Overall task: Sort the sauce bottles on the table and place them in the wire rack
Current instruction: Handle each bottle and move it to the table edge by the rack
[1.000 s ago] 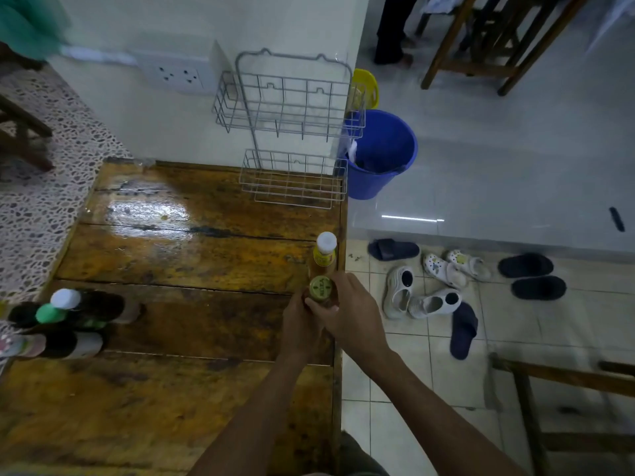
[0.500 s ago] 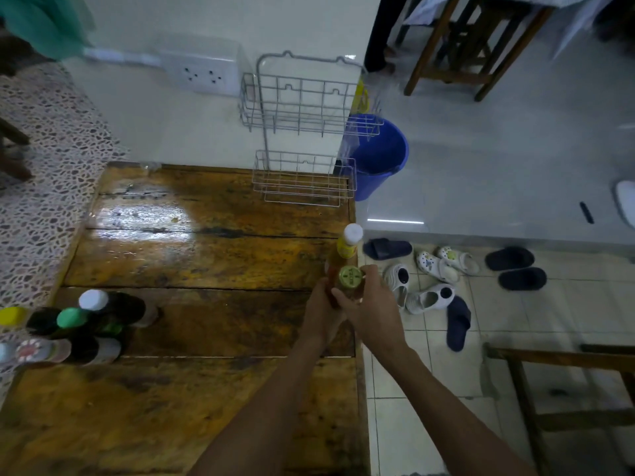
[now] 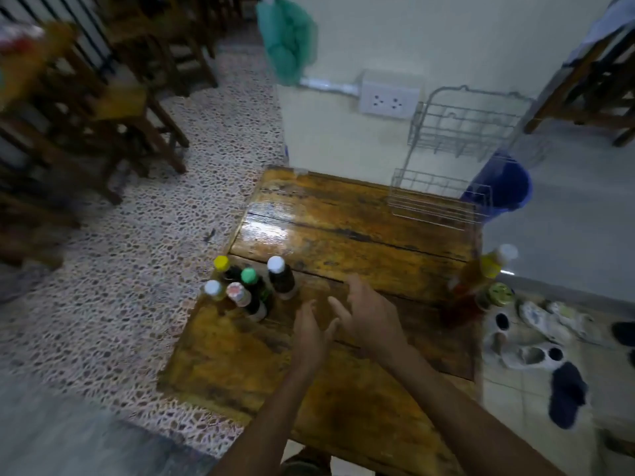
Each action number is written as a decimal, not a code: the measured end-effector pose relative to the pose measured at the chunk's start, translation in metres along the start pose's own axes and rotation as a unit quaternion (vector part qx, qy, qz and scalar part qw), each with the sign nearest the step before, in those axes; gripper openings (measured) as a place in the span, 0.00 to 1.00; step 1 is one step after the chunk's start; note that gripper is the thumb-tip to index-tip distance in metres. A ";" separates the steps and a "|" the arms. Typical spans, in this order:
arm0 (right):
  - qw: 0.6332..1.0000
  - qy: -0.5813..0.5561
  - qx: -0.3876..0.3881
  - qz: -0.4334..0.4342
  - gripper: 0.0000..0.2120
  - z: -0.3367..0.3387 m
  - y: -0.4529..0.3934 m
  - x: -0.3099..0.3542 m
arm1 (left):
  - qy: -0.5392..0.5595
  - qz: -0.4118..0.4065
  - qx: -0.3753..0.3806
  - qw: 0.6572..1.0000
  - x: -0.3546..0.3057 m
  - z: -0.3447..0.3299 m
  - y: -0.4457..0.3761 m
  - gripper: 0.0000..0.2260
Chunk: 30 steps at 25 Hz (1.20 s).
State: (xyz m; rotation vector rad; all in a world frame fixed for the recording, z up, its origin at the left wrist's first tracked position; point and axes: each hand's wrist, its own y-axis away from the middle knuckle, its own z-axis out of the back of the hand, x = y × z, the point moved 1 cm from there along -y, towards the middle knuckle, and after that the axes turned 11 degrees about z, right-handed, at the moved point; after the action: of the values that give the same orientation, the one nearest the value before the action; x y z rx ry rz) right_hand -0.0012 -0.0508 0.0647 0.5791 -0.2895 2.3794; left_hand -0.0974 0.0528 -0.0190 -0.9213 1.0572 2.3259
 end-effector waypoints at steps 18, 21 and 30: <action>0.931 0.225 0.010 0.288 0.16 0.041 -0.004 0.014 | 0.013 -0.217 0.168 0.962 -0.021 0.023 -0.012 0.06; 0.922 0.264 -0.015 0.284 0.14 0.068 0.013 -0.006 | -0.033 -0.221 0.270 0.937 -0.043 0.009 -0.001 0.08; 0.965 0.210 0.093 -0.122 0.18 0.065 0.035 -0.043 | -0.279 -0.273 0.026 0.920 -0.064 -0.035 0.014 0.19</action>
State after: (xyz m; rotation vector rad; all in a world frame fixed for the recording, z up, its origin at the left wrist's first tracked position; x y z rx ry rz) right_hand 0.0263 -0.1237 0.0993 0.1667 0.1860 2.2297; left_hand -0.0480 0.0103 0.0171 -0.4055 0.5285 1.8919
